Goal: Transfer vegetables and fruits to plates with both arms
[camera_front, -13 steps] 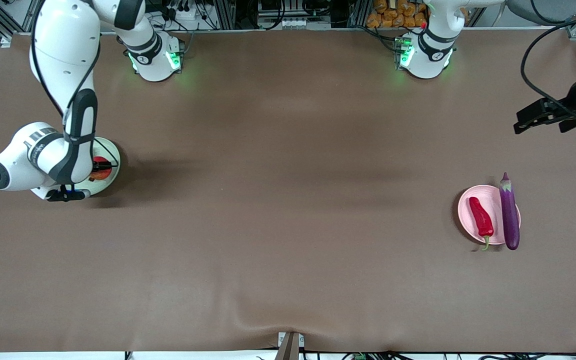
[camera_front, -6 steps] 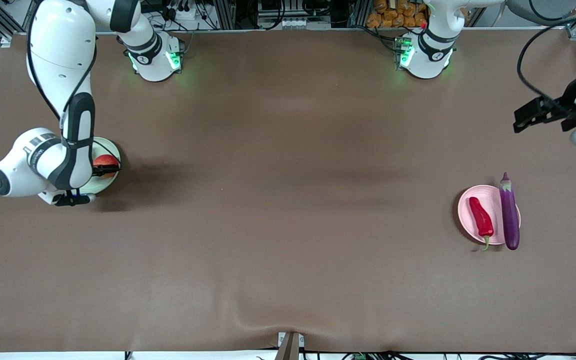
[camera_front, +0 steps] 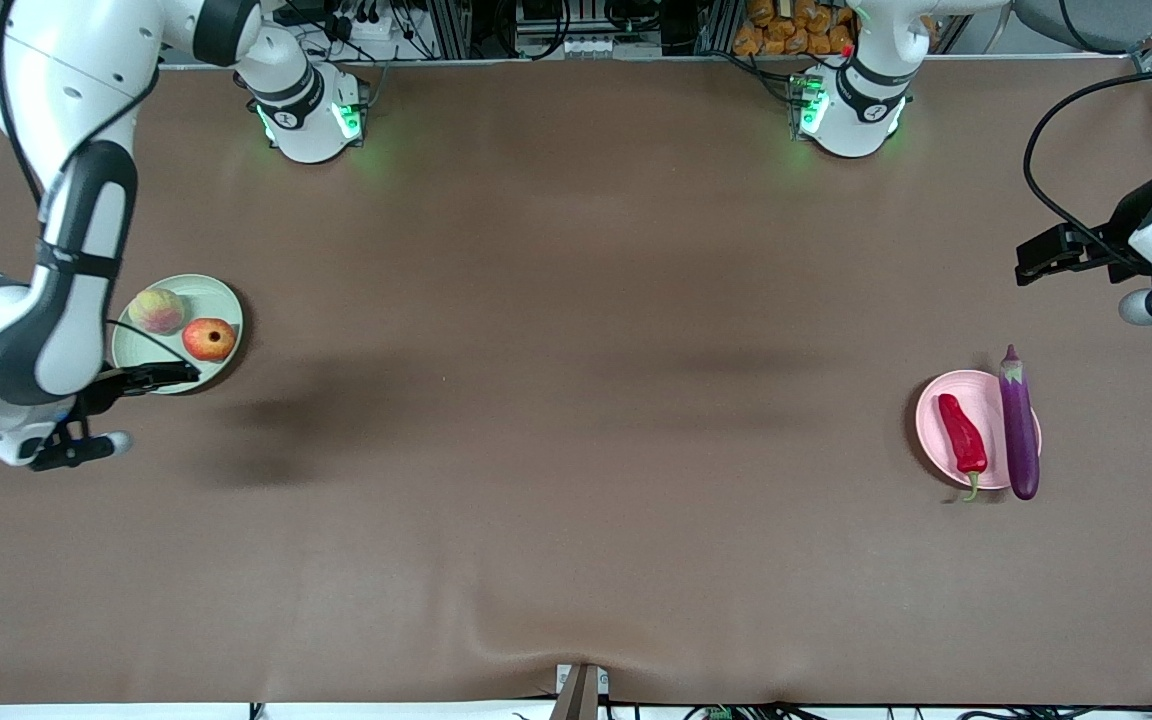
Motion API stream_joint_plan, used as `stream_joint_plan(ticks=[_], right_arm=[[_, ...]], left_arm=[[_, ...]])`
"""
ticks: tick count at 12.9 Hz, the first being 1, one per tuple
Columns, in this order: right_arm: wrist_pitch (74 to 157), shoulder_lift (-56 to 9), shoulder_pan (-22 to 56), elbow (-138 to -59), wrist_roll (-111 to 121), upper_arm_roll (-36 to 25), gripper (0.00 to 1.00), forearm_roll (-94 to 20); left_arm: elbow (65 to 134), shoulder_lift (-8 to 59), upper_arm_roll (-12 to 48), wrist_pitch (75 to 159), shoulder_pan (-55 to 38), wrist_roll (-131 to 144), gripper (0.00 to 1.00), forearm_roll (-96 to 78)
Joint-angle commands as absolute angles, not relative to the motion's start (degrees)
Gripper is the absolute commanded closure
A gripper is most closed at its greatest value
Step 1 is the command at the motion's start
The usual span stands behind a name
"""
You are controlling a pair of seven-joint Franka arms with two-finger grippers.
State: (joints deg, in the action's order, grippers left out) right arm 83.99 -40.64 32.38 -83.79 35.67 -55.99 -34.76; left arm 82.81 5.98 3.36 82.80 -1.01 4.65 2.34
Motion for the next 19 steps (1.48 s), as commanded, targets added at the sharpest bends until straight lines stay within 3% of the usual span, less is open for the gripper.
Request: stream_joint_plan(ticks=[1, 14, 16, 19], right_arm=[[79.2, -40.78, 30.15, -77.44, 32.52, -55.02, 0.0, -34.19], [77.44, -39.73, 26.64, -68.04, 32.43, -54.5, 0.0, -31.46], [75.86, -36.75, 21.04, -63.22, 28.94, -48.12, 0.0, -30.33], [75.59, -28.16, 11.02, -62.23, 20.76, -31.69, 0.0, -21.13]], left_arm=[[82.09, 5.63, 3.69, 81.91, -1.05, 5.27, 0.0, 2.55], [82.09, 5.36, 6.86, 81.91, -0.7, 6.68, 0.0, -1.76], [82.09, 4.92, 6.77, 82.09, -0.79, 6.77, 0.0, -1.58], [82.61, 4.31, 6.77, 83.23, -0.79, 6.5, 0.0, -1.14]])
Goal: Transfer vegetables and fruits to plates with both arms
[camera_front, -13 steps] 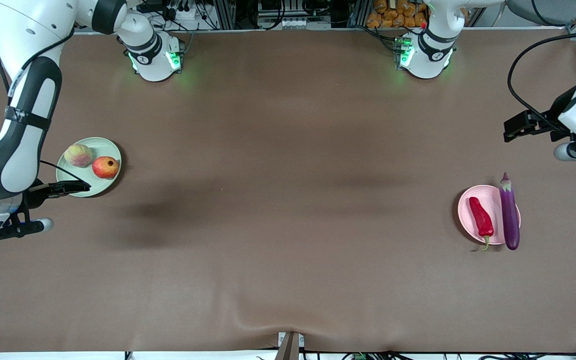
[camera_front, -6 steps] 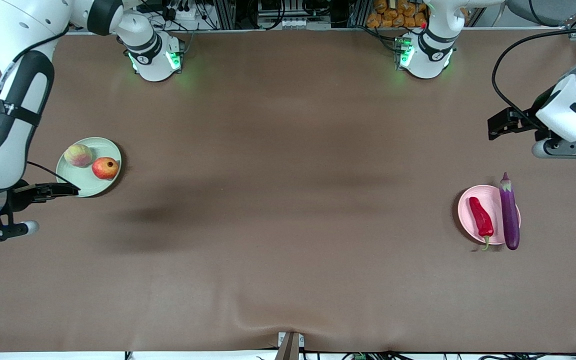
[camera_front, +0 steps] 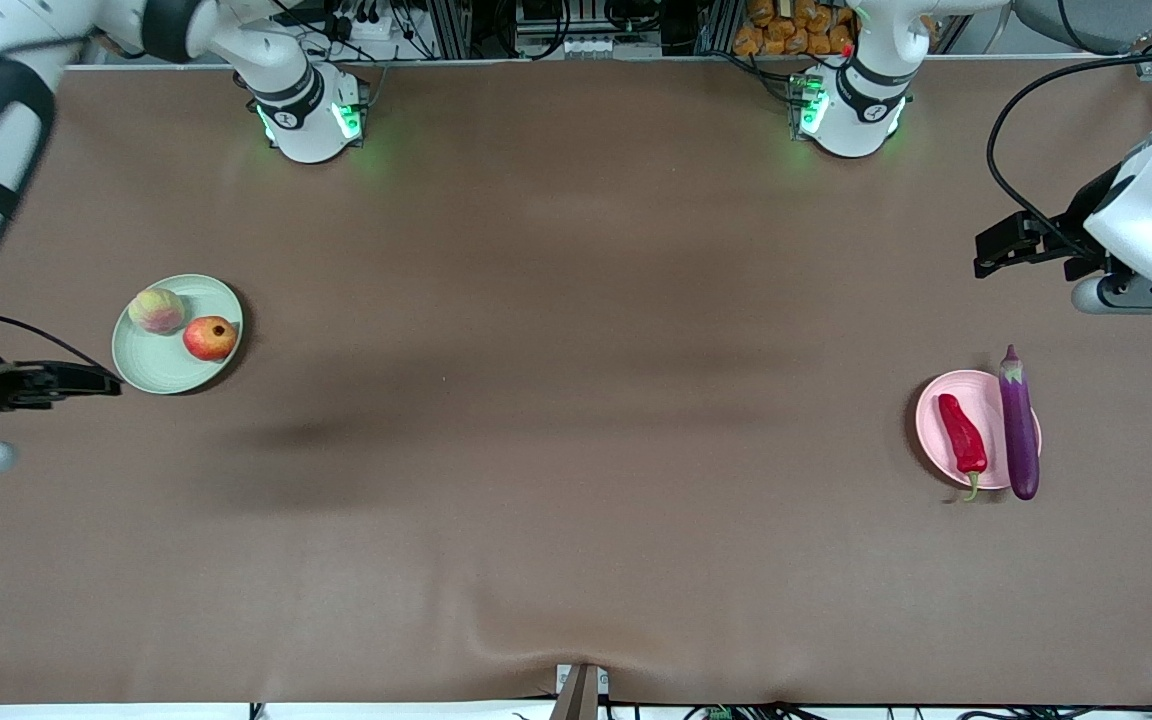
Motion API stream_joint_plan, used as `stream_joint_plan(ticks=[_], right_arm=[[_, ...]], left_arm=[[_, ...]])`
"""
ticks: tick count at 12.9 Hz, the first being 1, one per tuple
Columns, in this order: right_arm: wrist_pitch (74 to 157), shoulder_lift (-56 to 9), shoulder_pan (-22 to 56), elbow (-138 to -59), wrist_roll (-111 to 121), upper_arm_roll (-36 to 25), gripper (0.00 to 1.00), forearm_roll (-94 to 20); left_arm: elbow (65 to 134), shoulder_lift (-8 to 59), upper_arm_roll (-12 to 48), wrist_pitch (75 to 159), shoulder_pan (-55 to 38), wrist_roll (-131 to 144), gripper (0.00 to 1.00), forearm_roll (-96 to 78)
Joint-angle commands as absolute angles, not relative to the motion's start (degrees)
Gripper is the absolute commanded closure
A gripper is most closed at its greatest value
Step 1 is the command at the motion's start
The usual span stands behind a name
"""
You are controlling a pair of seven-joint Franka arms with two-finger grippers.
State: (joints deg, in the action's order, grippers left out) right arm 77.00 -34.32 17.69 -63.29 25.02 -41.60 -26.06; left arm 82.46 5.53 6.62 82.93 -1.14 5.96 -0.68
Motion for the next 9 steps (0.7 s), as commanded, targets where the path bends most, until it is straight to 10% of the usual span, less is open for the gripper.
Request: stream_joint_plan(ticks=[1, 9], right_arm=[[75.32, -24.56, 8.64, -62.84, 20.57, -27.38, 0.0, -17.87], [77.58, -0.92, -0.18, -81.86, 3.64, -9.15, 0.0, -6.24]], left_arm=[[82.79, 3.96, 6.94, 83.32, -0.79, 6.33, 0.0, -1.14], [88.16, -1.23, 8.0, 85.08, -1.23, 6.94, 0.0, -0.26]])
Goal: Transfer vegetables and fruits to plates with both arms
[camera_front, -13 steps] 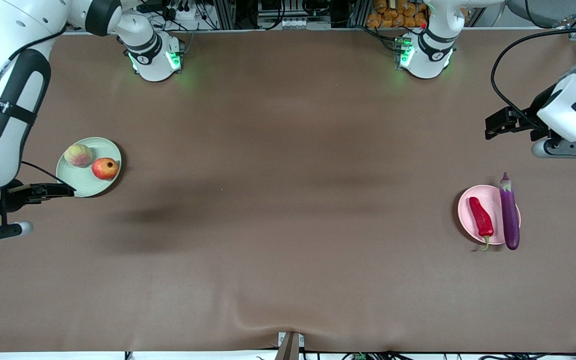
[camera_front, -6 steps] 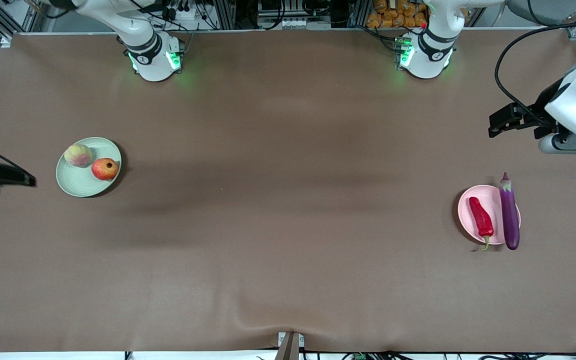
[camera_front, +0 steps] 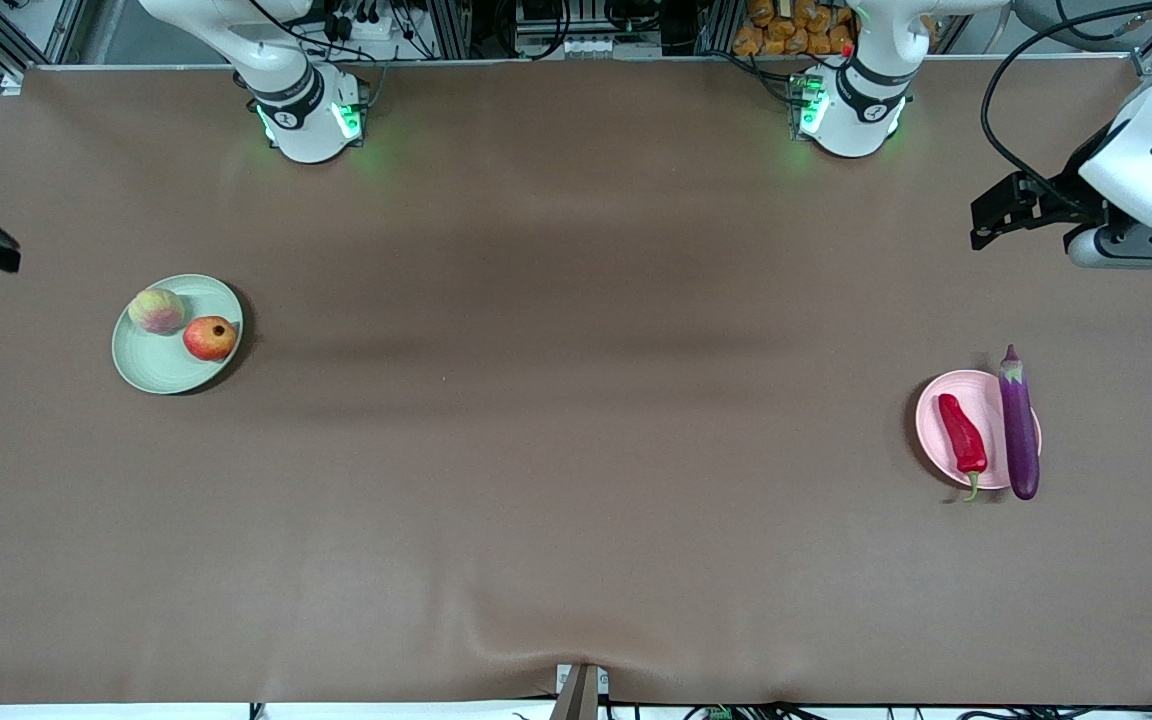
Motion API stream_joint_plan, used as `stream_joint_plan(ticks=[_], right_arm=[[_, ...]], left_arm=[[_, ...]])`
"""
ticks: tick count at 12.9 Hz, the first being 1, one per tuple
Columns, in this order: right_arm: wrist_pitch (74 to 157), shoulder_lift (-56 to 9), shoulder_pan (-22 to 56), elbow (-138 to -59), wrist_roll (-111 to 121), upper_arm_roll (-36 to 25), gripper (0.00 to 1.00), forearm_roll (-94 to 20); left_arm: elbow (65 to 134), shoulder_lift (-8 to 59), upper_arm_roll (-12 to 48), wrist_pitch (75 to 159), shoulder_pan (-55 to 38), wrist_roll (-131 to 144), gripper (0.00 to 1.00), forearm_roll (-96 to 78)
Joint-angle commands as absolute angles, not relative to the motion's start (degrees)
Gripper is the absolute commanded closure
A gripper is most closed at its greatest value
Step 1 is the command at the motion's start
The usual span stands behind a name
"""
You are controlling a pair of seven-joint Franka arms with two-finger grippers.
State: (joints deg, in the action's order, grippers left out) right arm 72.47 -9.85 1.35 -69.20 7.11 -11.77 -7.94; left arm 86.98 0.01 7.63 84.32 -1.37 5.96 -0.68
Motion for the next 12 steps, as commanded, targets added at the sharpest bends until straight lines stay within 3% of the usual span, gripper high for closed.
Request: stream_joint_plan(ticks=[1, 4, 12], right_arm=[[78.39, 1.38, -0.26, -84.61, -0.49, -6.01, 0.0, -3.37], [77.43, 3.78, -1.75, -85.87, -2.55, -1.59, 0.0, 0.79], [78.66, 0.62, -0.17, -80.24, 2.01, -1.58, 0.0, 4.75]], left_arm=[[87.37, -1.06, 7.65, 84.99, -0.8, 6.94, 0.0, -0.26], [85.78, -0.7, 7.12, 84.73, -0.79, 6.94, 0.0, -0.26], [86.13, -0.97, 7.29, 82.44, -0.79, 6.77, 0.0, 0.53]])
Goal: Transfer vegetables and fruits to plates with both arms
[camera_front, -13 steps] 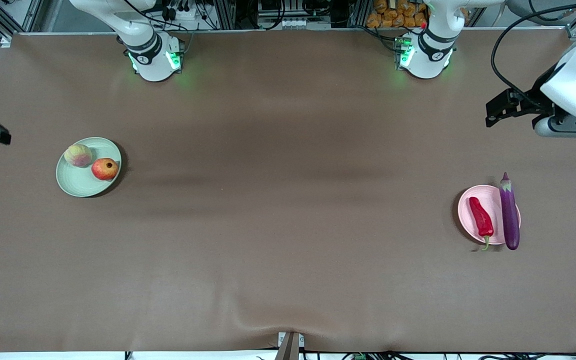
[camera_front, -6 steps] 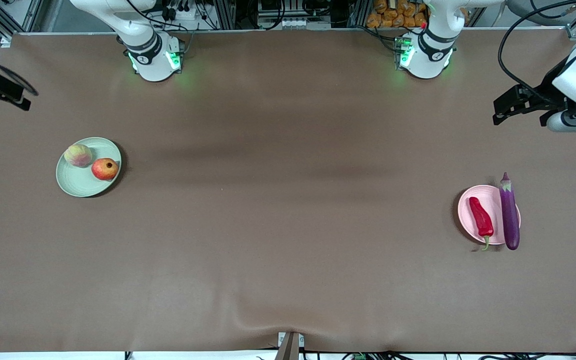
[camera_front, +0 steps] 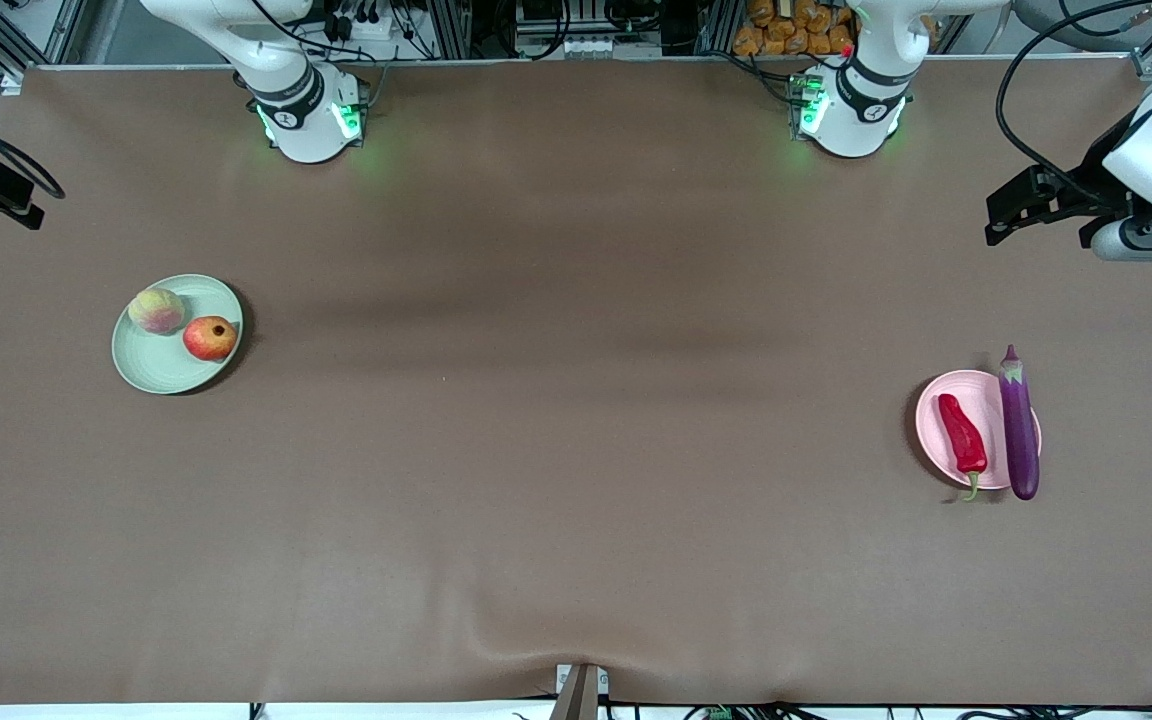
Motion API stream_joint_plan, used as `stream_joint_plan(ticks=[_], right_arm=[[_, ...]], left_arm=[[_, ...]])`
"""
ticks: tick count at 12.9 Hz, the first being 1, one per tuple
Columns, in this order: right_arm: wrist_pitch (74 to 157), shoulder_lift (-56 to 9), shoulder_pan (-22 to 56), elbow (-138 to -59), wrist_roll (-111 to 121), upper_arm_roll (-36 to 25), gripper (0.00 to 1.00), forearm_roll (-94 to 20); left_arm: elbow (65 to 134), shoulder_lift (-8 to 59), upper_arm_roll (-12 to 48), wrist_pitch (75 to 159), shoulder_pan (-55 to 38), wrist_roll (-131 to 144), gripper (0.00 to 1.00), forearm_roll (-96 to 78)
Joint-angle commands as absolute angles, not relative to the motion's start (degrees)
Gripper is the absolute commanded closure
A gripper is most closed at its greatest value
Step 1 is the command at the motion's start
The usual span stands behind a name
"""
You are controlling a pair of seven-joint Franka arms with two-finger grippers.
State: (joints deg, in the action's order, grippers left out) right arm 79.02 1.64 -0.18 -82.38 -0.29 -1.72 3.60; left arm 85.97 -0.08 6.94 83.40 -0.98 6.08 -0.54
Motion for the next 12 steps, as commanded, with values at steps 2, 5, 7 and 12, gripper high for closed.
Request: stream_joint_plan(ticks=[2, 5, 7, 12], right_arm=[[78.84, 0.7, -0.18, -80.24, 2.28, -3.5, 0.0, 1.16], [78.66, 0.79, 1.05, -80.24, 2.37, -3.6, 0.0, 1.84], [78.75, 0.79, 1.05, -80.24, 2.37, -3.6, 0.0, 2.11], [78.84, 0.79, 0.61, -80.33, 2.2, -3.6, 0.0, 0.44]], left_arm=[[86.13, -0.88, 7.38, 81.91, -0.79, 6.59, 0.0, 1.49], [86.22, -0.88, 7.65, 81.83, -0.79, 6.24, 0.0, 2.72], [86.31, -0.88, 7.56, 81.83, -0.79, 6.24, 0.0, 2.72], [86.31, -0.79, 7.65, 81.83, -0.79, 6.24, 0.0, 2.81]])
